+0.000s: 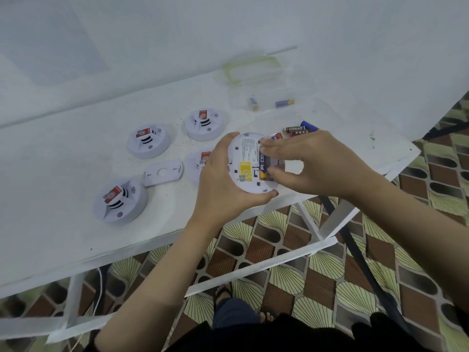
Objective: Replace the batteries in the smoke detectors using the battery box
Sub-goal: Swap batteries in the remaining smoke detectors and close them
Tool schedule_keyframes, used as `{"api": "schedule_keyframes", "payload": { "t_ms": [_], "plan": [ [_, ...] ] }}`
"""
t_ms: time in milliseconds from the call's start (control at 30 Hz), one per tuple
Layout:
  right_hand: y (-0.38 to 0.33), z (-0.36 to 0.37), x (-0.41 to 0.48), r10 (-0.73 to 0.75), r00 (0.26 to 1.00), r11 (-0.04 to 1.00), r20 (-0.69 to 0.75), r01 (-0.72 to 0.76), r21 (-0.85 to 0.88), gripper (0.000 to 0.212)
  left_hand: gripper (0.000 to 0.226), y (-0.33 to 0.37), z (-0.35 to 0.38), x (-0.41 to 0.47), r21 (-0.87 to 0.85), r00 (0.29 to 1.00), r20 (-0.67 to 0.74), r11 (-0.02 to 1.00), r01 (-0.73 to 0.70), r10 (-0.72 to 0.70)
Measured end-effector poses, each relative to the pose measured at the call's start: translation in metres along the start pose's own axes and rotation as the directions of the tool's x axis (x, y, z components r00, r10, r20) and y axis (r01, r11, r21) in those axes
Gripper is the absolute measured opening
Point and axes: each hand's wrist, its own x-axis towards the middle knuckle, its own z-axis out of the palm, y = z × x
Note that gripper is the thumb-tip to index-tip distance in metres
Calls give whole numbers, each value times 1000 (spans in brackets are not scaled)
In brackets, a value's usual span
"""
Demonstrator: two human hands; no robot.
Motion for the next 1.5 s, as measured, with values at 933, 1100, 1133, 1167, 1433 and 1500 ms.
{"api": "schedule_keyframes", "payload": {
  "t_ms": [933, 1100, 1133, 1167, 1433, 1500],
  "plan": [
    [-15, 33, 67, 187, 980, 980, 62, -191, 57, 40, 109, -51, -62, 59, -117, 980, 198, 993, 28, -4],
    [-10, 38, 71, 276, 958, 953, 74, -283, 111, 36, 110, -60, -65, 73, -157, 941, 338, 987, 28, 27],
    [-11, 38, 71, 283, 957, 951, 72, -289, 106, 35, 116, -62, -65, 76, -154, 927, 374, 988, 24, 35],
    [-12, 38, 71, 285, 956, 952, 71, -291, 98, 36, 119, -65, -66, 78, -145, 913, 405, 989, 15, 46],
    [-20, 33, 75, 267, 964, 963, 8, -267, 38, 35, 120, -71, -78, 88, -151, 841, 538, 988, 22, 63],
    [-21, 32, 77, 244, 970, 970, -20, -244, 9, 33, 120, -72, -78, 90, -161, 844, 532, 986, 31, 60]
  ]
}}
